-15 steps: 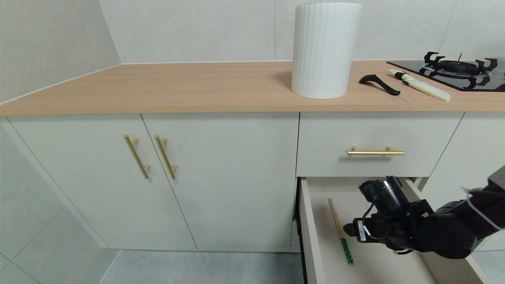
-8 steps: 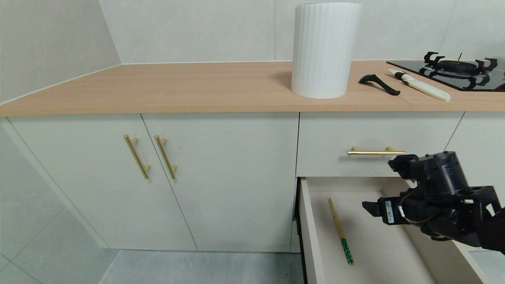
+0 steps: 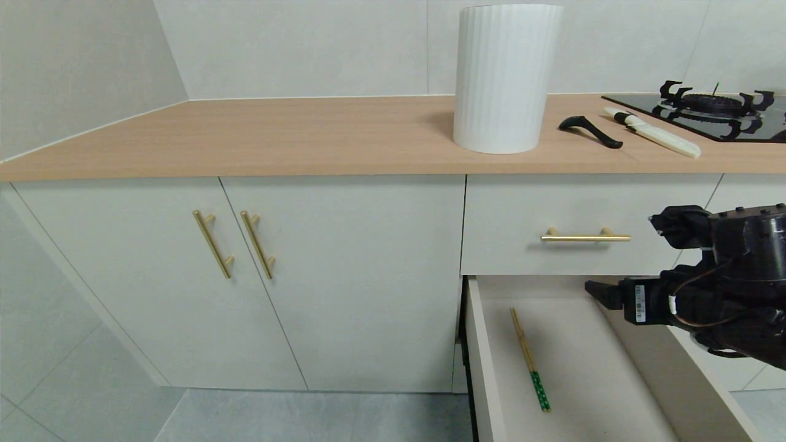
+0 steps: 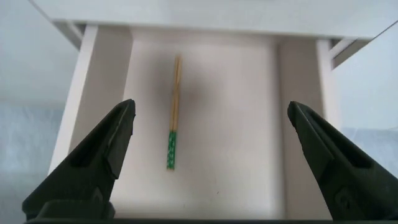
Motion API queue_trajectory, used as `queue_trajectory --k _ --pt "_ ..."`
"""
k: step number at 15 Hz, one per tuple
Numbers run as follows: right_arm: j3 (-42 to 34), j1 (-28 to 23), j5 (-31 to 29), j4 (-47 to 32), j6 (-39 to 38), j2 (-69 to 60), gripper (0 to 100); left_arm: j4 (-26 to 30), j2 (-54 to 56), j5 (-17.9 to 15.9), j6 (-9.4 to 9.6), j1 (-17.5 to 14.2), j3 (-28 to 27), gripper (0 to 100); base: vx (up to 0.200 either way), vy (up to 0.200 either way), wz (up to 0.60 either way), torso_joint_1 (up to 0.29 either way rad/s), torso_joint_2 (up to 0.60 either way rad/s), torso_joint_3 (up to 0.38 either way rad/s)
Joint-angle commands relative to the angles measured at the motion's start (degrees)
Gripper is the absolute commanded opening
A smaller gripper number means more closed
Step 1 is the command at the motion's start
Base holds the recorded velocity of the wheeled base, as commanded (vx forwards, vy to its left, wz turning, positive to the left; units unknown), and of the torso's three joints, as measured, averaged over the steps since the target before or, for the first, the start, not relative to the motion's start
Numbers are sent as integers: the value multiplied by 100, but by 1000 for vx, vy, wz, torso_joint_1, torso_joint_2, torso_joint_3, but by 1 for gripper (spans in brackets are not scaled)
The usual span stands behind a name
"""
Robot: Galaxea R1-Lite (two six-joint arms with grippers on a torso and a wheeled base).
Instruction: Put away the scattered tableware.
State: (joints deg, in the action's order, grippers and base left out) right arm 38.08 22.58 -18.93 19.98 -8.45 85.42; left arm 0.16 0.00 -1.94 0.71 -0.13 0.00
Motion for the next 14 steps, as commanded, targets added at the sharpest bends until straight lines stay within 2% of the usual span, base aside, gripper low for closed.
queue_trajectory --k 1,3,6,14 --pt "-20 -8 4 6 71 -280 100 -7 -9 0 0 -4 0 100 0 0 0 0 0 0" --pt "-11 -43 4 6 71 -351 100 2 -9 0 0 -4 0 100 0 0 0 16 -101 -82" --pt "6 -210 39 6 142 -377 100 2 -9 0 0 -4 0 100 0 0 0 77 -243 -279" --pt "-11 -219 83 15 159 -386 100 2 -9 0 0 -4 0 100 0 0 0 154 -487 -299"
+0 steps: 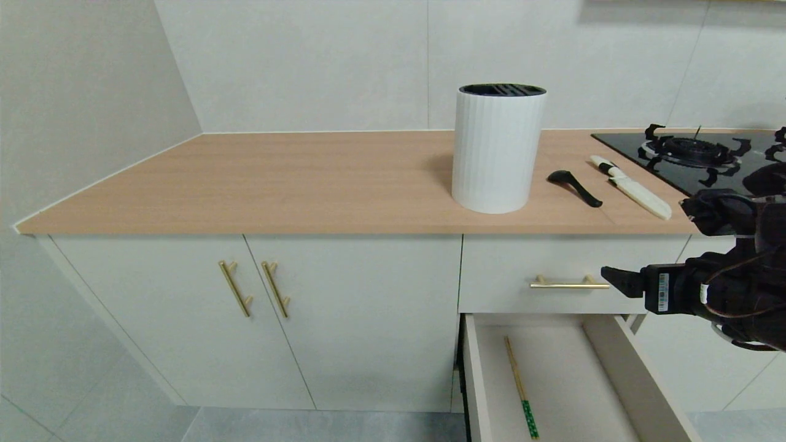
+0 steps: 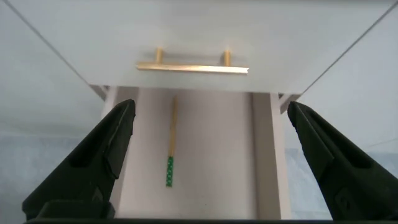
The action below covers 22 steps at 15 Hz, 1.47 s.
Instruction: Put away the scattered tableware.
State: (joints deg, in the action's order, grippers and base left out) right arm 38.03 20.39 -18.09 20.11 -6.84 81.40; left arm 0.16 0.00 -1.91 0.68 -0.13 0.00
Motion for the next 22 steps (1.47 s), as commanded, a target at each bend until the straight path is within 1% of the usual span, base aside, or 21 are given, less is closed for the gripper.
queue_trajectory --k 1,10,13,14,16,18,22 --pt "-7 0 -1 1 -2 25 100 2 -9 -2 2 -4 0 100 0 0 0 173 -466 -281" --pt "11 -9 -1 19 -2 52 100 2 -9 -2 2 -4 0 100 0 0 0 196 -466 -268" --pt "169 -299 16 502 192 333 100 2 -9 -2 2 -4 0 100 0 0 0 37 -76 -42" --pt "512 -563 438 704 209 702 100 2 -9 -2 2 -4 0 100 0 0 0 0 0 0" --pt "1022 -791 1018 625 227 1221 100 2 -9 -2 2 -4 0 100 0 0 0 0 0 0" --pt "1575 -906 1203 625 227 1897 100 -7 -9 -2 2 -4 0 100 0 0 0 0 0 0" --pt "2446 -1055 1475 634 236 3031 100 2 -9 -2 2 -4 0 100 0 0 0 0 0 0"
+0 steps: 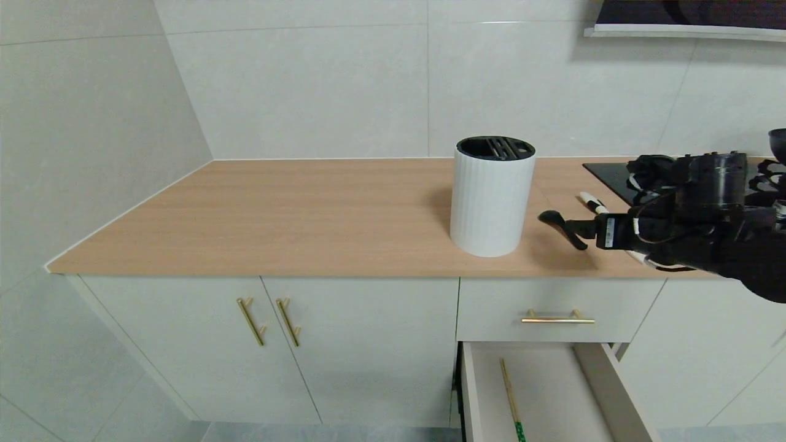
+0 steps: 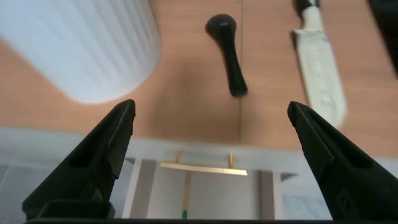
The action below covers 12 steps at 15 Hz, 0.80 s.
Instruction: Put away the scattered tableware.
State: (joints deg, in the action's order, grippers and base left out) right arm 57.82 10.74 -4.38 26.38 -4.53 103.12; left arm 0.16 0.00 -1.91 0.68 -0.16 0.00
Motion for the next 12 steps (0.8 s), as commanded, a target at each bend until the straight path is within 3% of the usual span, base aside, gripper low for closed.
queue_trajectory --k 1,12 --pt "590 -90 104 16 5 1061 100 2 -9 -2 2 -2 0 100 0 0 0 0 0 0" --pt "1284 -327 33 517 322 2142 100 2 -9 -2 2 -2 0 100 0 0 0 0 0 0"
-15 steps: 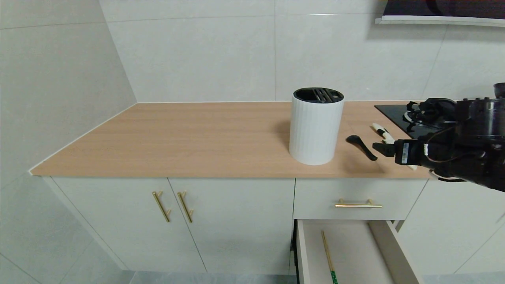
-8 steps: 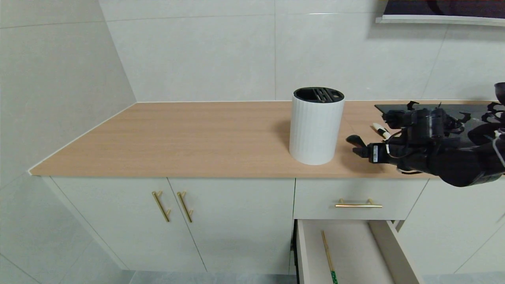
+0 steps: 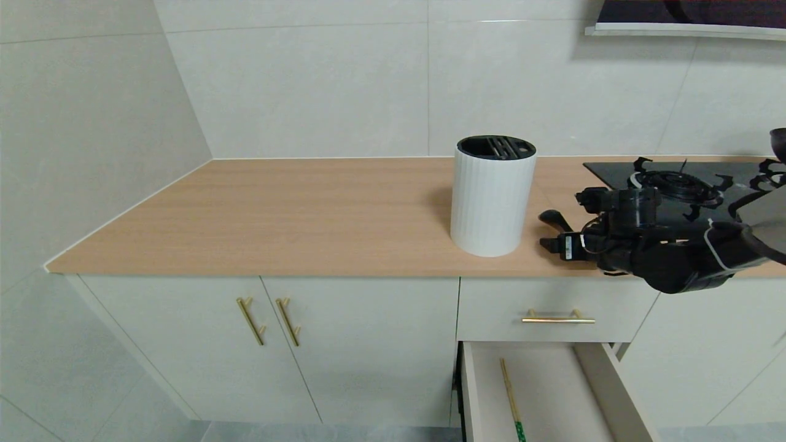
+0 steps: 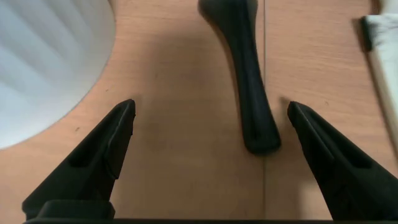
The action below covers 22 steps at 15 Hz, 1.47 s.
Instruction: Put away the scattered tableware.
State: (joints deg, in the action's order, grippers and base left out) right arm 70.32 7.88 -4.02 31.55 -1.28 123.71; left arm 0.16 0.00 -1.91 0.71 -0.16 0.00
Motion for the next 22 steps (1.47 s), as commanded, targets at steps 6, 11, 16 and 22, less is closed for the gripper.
queue_trajectory --k 6,11,16,22 --pt "96 -102 -2 36 -30 74 100 2 -9 -2 0 -2 0 100 0 0 0 0 0 0" --pt "114 -102 -2 27 -21 127 0 2 -9 -2 0 -2 0 100 0 0 0 0 0 0" --pt "96 -102 -2 27 -30 101 0 2 -9 -2 0 -2 0 100 0 0 0 0 0 0" --pt "-642 -67 -151 -52 -48 -646 0 2 -9 -2 0 -2 0 100 0 0 0 0 0 0"
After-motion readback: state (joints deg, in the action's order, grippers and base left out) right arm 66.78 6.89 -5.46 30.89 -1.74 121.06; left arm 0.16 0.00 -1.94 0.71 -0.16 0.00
